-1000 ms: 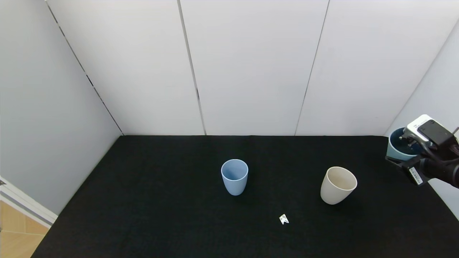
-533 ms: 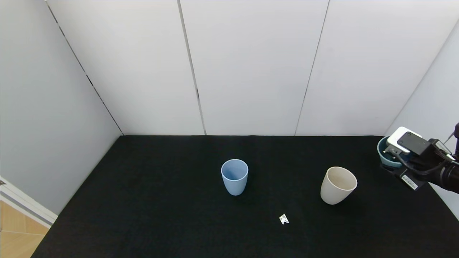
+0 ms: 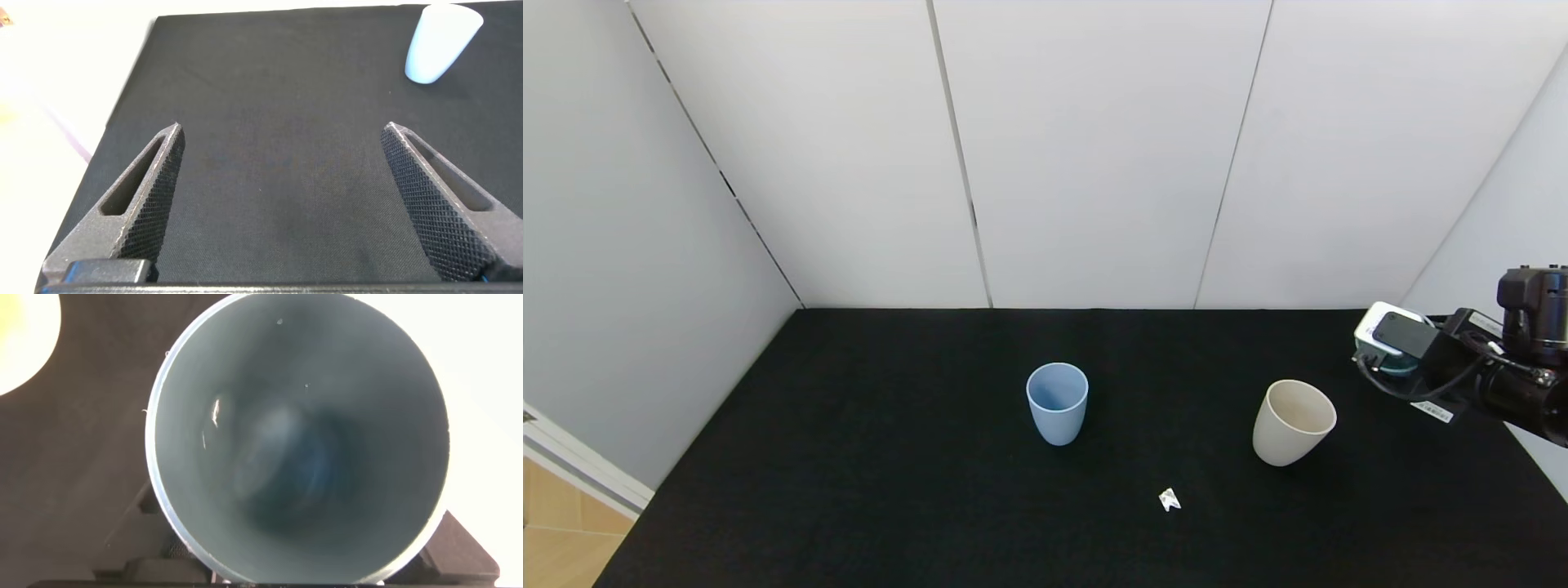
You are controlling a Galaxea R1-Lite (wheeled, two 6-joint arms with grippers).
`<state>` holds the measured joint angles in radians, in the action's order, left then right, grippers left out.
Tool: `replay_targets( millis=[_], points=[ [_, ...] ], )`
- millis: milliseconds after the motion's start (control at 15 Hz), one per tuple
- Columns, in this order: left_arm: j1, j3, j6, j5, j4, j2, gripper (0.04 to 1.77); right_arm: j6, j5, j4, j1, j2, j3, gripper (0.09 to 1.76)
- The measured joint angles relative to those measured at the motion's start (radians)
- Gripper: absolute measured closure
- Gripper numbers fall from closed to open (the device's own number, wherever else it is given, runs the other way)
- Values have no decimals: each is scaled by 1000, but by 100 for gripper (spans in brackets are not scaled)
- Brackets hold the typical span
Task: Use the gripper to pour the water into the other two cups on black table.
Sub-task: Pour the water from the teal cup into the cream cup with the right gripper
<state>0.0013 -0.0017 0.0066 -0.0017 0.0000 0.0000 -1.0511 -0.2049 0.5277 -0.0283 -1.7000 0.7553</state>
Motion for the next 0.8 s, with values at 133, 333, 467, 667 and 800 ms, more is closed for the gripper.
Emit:
replay_targets(
  millis=[133, 333, 467, 667, 800],
  points=[
    [0, 0, 0, 0, 0, 0, 9, -42, -40, 1, -29, -19, 13, 64],
    [0, 0, 0, 0, 0, 0, 9, -110, -102, 3, -64, -40, 24, 64],
    [0, 0, 0, 0, 0, 0, 9, -155, -132, 3, -71, -48, 31, 64],
    [0, 0, 0, 0, 0, 0, 9, -213, -159, 3, -81, -53, 35, 65],
    [0, 0, 0, 0, 0, 0, 9, -250, -161, 3, -88, -53, 35, 65]
  ],
)
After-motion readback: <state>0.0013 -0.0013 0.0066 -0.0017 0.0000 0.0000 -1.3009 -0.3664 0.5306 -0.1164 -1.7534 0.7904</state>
